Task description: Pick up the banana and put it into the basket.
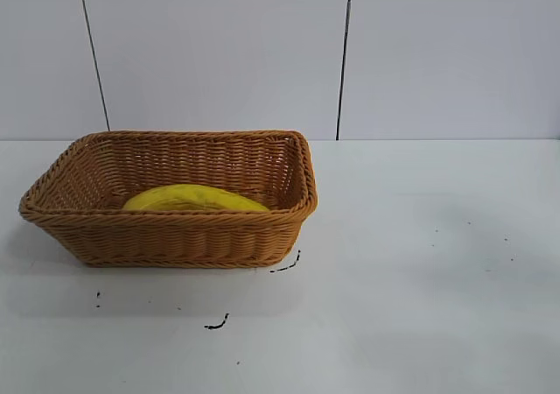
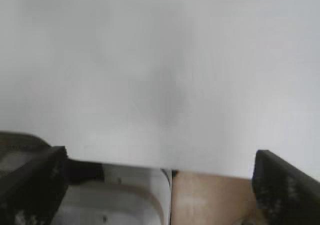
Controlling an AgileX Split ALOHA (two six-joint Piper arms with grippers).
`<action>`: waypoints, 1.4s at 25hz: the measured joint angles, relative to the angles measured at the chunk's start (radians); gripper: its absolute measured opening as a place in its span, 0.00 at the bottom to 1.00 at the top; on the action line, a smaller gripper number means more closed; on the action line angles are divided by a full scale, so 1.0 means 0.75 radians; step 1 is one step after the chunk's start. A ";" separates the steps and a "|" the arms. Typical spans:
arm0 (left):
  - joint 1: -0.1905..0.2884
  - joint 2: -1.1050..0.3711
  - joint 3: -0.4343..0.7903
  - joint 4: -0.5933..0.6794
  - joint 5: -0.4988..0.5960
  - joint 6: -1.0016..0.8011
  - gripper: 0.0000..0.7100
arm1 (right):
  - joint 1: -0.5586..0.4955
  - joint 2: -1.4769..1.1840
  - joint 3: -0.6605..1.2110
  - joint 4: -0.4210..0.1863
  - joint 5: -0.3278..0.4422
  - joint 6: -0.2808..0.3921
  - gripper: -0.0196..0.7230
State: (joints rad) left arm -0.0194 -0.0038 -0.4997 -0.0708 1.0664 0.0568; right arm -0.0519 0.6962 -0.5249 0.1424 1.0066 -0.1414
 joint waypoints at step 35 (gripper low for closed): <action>0.000 0.000 0.000 0.000 0.000 0.000 0.98 | 0.147 -0.935 0.022 -0.048 0.007 0.005 0.96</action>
State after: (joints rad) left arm -0.0194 -0.0038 -0.4997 -0.0708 1.0664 0.0568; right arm 0.0581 -0.0052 -0.5087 0.1067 1.0119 -0.1379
